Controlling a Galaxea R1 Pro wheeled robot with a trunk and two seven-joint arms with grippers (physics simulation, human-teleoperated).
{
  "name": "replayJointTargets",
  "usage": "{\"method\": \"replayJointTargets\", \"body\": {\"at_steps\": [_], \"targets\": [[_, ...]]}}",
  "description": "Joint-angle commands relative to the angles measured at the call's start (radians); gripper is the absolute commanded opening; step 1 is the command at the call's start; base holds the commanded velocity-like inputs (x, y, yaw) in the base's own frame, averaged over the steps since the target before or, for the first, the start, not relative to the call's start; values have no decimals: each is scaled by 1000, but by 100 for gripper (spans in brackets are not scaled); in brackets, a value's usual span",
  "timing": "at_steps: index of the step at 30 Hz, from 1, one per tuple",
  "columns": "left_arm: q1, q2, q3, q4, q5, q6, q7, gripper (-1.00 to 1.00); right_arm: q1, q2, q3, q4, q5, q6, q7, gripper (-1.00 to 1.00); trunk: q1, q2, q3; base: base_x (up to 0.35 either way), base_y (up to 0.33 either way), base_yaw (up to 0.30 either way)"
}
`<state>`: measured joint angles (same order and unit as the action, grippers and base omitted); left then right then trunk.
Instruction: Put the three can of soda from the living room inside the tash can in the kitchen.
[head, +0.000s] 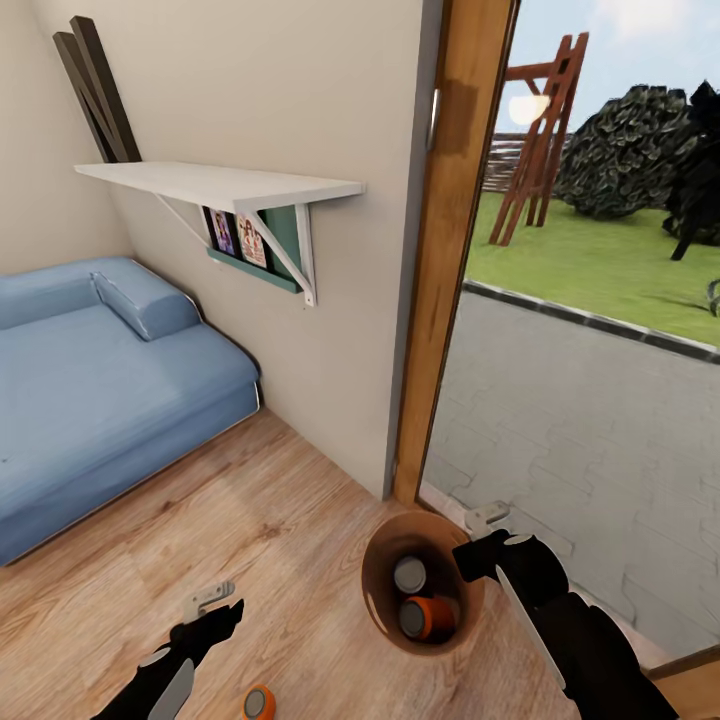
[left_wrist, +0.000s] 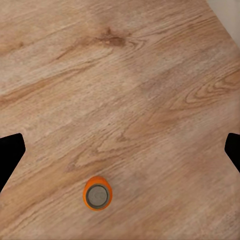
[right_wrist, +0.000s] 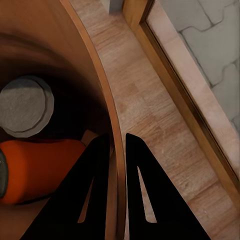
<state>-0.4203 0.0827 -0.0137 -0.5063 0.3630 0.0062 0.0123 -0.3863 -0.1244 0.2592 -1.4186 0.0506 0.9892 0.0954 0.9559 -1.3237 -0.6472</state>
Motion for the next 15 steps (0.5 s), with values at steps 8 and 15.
{"method": "replayJointTargets", "body": {"at_steps": [8, 15], "targets": [[0, 0, 1, 0, -1, 0, 0, 100, 0, 0, 0, 0, -11, 0, 6, -100, 31, -56, -31, 0, 0, 0], [0, 0, 1, 0, -1, 0, 0, 100, -1, 0, 0, 0, -11, 0, 6, -100, 58, -105, -64, 0, 0, 0]]}}
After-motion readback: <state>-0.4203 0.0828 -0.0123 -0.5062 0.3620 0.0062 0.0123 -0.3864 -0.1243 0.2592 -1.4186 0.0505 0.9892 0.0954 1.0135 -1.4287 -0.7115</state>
